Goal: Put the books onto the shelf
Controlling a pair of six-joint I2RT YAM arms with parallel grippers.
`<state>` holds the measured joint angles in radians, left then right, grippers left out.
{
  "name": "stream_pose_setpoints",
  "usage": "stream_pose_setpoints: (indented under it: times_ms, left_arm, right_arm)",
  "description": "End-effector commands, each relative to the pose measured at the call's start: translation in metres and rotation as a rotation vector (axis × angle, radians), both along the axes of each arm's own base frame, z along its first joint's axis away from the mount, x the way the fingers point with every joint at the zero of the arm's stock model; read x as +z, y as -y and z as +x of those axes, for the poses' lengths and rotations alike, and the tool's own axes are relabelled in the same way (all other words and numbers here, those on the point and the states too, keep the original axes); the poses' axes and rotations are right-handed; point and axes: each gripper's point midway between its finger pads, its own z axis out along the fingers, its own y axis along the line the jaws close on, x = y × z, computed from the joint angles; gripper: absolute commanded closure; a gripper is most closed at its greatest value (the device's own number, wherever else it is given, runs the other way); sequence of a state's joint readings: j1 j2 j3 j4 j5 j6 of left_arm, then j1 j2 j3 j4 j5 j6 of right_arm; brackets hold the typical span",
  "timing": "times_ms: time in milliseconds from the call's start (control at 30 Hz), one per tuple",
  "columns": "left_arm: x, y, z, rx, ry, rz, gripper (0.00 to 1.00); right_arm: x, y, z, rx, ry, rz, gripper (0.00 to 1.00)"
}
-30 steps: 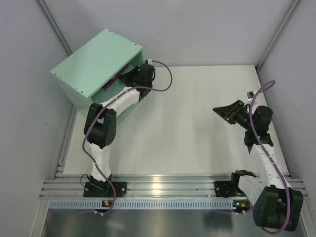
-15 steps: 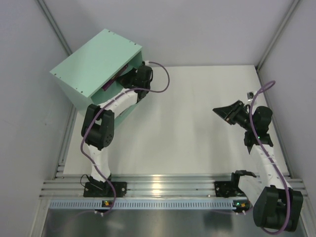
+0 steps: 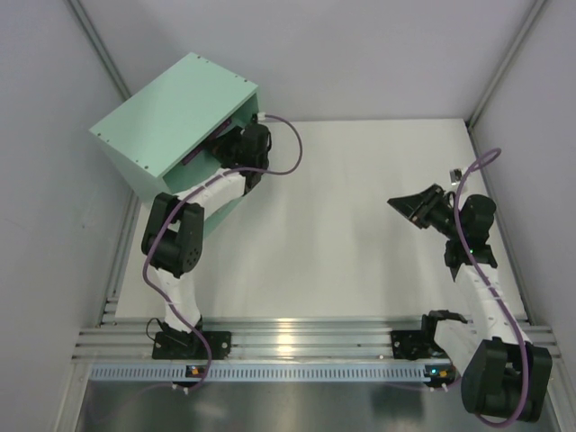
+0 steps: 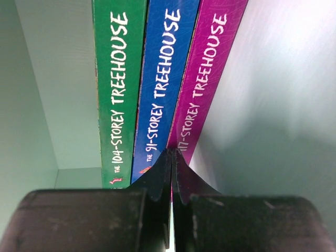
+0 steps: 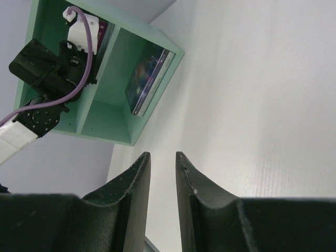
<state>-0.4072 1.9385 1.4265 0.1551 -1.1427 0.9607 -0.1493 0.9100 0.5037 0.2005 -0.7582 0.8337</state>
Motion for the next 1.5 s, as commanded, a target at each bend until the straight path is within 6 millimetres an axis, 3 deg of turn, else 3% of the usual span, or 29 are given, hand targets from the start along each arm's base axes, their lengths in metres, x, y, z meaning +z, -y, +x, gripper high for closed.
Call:
stream_pose_setpoints:
  times_ms: [0, 100, 300, 367, 500, 567, 633, 667, 733, 767, 833, 867, 900, 933, 967, 1000, 1033, 1100, 1133, 1167, 1233, 1367, 1400, 1467]
  left_arm:
    - [0.02, -0.025, -0.009, 0.086, 0.059, 0.013, 1.0]
    - [0.024, -0.011, -0.005, 0.039, 0.067, 0.0, 1.0]
    - [0.049, 0.039, 0.008, -0.091, 0.137, -0.144, 1.0]
    - [0.043, 0.058, 0.006, -0.129, 0.088, -0.167, 1.0]
    - [0.046, 0.109, 0.003, -0.234, 0.116, -0.318, 1.0]
    - [0.048, 0.122, -0.005, -0.25, 0.114, -0.352, 1.0]
    - [0.053, 0.155, -0.012, -0.328, 0.122, -0.497, 1.0]
    - [0.053, 0.163, -0.021, -0.354, 0.078, -0.531, 0.97]
    - [0.07, 0.196, -0.033, -0.441, 0.089, -0.733, 0.89]
    - [0.069, 0.202, -0.043, -0.458, 0.046, -0.785, 0.76]
    - [0.091, 0.223, -0.062, -0.541, 0.035, -0.981, 0.59]
    - [0.095, 0.226, -0.069, -0.543, 0.04, -1.044, 0.43]
    - [0.102, 0.229, -0.076, -0.555, 0.048, -1.11, 0.37]
    - [0.125, 0.226, -0.089, -0.592, 0.081, -1.166, 0.28]
    - [0.125, 0.233, -0.099, -0.615, 0.058, -1.234, 0.2]
    - [0.135, 0.233, -0.106, -0.638, 0.076, -1.275, 0.01]
    - [0.157, 0.225, -0.121, -0.662, 0.116, -1.322, 0.01]
    - [0.165, 0.219, -0.137, -0.659, 0.132, -1.391, 0.01]
    - [0.179, 0.206, -0.15, -0.66, 0.166, -1.414, 0.01]
    - [0.181, 0.201, -0.157, -0.65, 0.172, -1.429, 0.01]
    - [0.18, 0.192, -0.173, -0.638, 0.155, -1.453, 0.01]
    - [0.164, 0.186, -0.192, -0.641, 0.079, -1.449, 0.01]
    - [0.15, 0.185, -0.195, -0.624, 0.051, -1.445, 0.01]
    - [0.155, 0.185, -0.204, -0.657, 0.074, -1.497, 0.01]
  right_arm:
    - [0.016, 0.006, 0.004, -0.014, 0.08, -0.019, 0.74]
    - [0.015, 0.007, 0.005, -0.015, 0.077, -0.02, 0.74]
    - [0.015, 0.006, 0.005, -0.012, 0.075, -0.019, 0.74]
    - [0.015, 0.006, 0.005, -0.013, 0.073, -0.017, 0.74]
    - [0.017, 0.006, 0.003, -0.011, 0.073, -0.025, 0.74]
    - [0.018, 0.007, 0.002, -0.016, 0.067, -0.032, 0.74]
    - [0.021, 0.008, 0.001, -0.014, 0.075, -0.053, 0.71]
    - [0.019, 0.008, -0.001, -0.013, 0.057, -0.059, 0.69]
    - [0.026, 0.01, -0.001, -0.011, 0.074, -0.096, 0.62]
    - [0.028, 0.01, -0.003, -0.009, 0.075, -0.109, 0.59]
    - [0.028, 0.011, -0.007, -0.006, 0.062, -0.141, 0.43]
    - [0.033, 0.011, -0.011, 0.0, 0.078, -0.173, 0.28]
    - [0.029, 0.011, -0.016, 0.006, 0.065, -0.185, 0.2]
    - [0.032, 0.017, -0.014, -0.037, 0.059, -0.207, 0.13]
    - [0.037, 0.019, -0.017, -0.063, 0.074, -0.221, 0.0]
    - [0.038, 0.021, -0.018, -0.084, 0.067, -0.217, 0.0]
    - [0.039, 0.025, -0.019, -0.114, 0.059, -0.222, 0.0]
    - [0.048, 0.027, -0.023, -0.136, 0.076, -0.237, 0.0]
    - [0.053, 0.031, -0.025, -0.162, 0.063, -0.252, 0.0]
    - [0.058, 0.035, -0.026, -0.182, 0.067, -0.267, 0.0]
    - [0.072, 0.045, -0.025, -0.24, 0.074, -0.306, 0.0]
    - [0.069, 0.05, -0.027, -0.26, 0.024, -0.329, 0.0]
    - [0.069, 0.051, -0.027, -0.259, 0.031, -0.341, 0.0]
    - [0.065, 0.052, -0.028, -0.256, 0.026, -0.361, 0.0]
